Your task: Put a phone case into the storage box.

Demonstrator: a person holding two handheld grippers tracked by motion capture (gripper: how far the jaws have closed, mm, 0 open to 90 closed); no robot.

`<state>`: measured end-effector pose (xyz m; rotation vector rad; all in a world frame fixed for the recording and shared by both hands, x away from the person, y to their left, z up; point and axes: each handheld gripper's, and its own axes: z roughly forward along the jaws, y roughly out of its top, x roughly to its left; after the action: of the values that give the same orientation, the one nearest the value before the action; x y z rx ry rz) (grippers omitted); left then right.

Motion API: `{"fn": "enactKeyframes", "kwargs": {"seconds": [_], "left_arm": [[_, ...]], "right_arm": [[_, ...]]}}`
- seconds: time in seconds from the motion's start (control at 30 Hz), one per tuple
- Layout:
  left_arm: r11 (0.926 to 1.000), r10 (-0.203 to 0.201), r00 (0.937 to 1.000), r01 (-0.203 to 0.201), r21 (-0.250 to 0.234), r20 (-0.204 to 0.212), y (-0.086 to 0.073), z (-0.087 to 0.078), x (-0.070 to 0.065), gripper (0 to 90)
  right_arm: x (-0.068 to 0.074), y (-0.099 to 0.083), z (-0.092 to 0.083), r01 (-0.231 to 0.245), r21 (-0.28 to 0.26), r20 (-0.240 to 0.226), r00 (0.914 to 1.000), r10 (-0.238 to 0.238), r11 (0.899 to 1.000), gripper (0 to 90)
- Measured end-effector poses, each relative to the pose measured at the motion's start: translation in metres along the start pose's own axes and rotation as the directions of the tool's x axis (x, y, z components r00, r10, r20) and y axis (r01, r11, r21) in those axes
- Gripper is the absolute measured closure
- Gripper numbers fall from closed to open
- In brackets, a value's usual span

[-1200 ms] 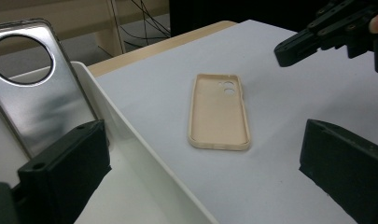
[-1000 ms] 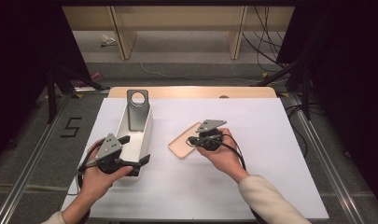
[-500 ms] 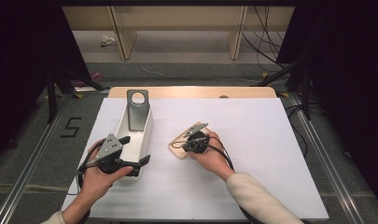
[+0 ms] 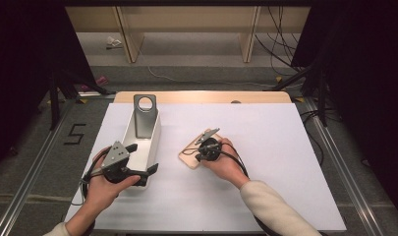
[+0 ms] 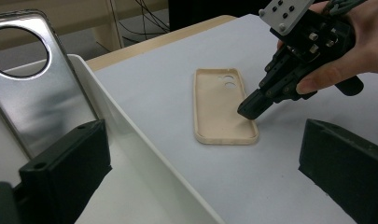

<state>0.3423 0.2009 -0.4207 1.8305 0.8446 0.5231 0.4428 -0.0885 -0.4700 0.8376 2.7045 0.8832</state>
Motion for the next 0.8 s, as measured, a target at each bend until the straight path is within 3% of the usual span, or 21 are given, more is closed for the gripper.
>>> {"fn": "enactKeyframes", "kwargs": {"seconds": [0.27, 0.57, 0.8], "left_arm": [[1.0000, 0.001, 1.0000, -0.001, 0.004, 0.003, -0.001, 0.001, 0.000, 1.5], [1.0000, 0.001, 1.0000, -0.001, 0.004, 0.004, -0.001, 0.001, -0.001, 1.5], [1.0000, 0.003, 1.0000, -0.003, 0.005, 0.006, -0.001, 0.001, -0.001, 1.5]], "right_arm": [[-0.005, -0.004, -0.011, 0.028, 0.083, 0.003, 0.9996, -0.029, 0.996, 90.0], [-0.016, -0.012, -0.021, 0.067, 0.141, 0.021, 0.9973, -0.071, 0.988, 90.0], [-0.026, -0.018, -0.028, 0.068, 0.173, 0.047, 0.9959, -0.077, 0.983, 90.0]]}}
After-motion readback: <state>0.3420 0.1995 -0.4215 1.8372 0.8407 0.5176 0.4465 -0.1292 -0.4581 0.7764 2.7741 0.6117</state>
